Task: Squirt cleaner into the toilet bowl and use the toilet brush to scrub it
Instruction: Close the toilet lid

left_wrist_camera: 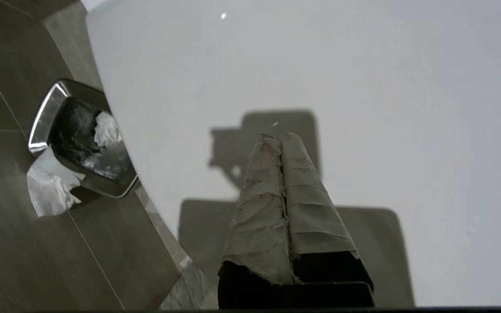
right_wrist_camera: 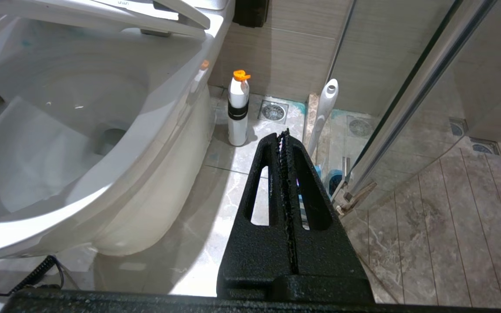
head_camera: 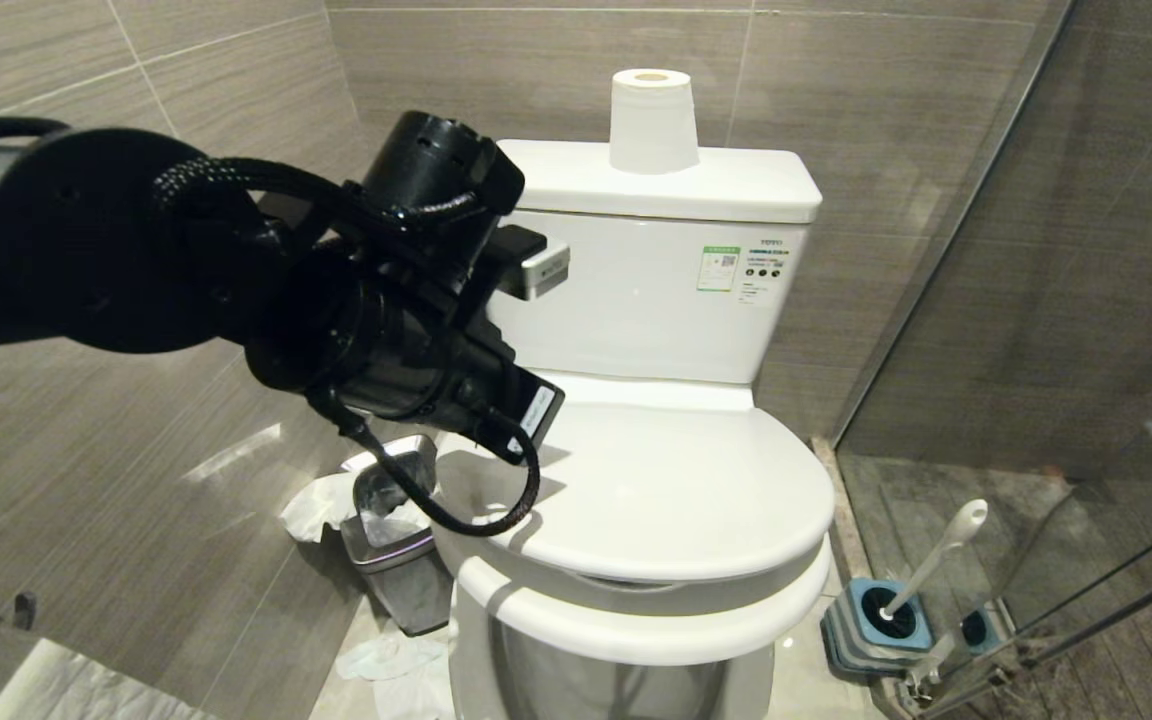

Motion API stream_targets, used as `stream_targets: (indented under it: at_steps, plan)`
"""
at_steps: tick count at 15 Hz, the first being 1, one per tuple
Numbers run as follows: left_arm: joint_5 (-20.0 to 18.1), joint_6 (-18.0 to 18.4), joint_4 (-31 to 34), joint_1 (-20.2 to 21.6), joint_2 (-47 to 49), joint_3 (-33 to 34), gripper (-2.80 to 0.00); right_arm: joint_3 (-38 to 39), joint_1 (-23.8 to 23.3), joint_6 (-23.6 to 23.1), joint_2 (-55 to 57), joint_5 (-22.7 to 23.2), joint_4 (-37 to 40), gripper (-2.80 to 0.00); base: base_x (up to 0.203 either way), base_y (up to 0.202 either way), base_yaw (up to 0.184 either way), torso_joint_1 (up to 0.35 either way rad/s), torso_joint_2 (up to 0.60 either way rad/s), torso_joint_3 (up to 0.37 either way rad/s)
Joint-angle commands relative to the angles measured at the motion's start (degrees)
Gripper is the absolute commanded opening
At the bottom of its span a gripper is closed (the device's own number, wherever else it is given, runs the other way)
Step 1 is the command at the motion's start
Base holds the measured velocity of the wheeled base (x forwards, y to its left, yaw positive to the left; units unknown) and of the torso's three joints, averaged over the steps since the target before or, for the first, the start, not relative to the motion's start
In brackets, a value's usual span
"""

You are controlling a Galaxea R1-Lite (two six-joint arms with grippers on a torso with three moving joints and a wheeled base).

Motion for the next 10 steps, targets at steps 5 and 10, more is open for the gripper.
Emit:
stream_targets:
  at_steps: [5,10]
  plan:
    - [0.76,-1.93,7.69,-2.83,3.10,1.38,-2.80,-0.01,0.01,-0.05,0.00,0.03,0.00,-2.80,0.000,0.000,0.000,0.000,0.00,0.000]
    - [0.78,-6.88,7.93,-3.40,5.60,3.48,-2.80,0.00,0.01,-0.05,0.09,0.03,0.00,-2.80,0.000,0.000,0.000,0.000,0.00,0.000]
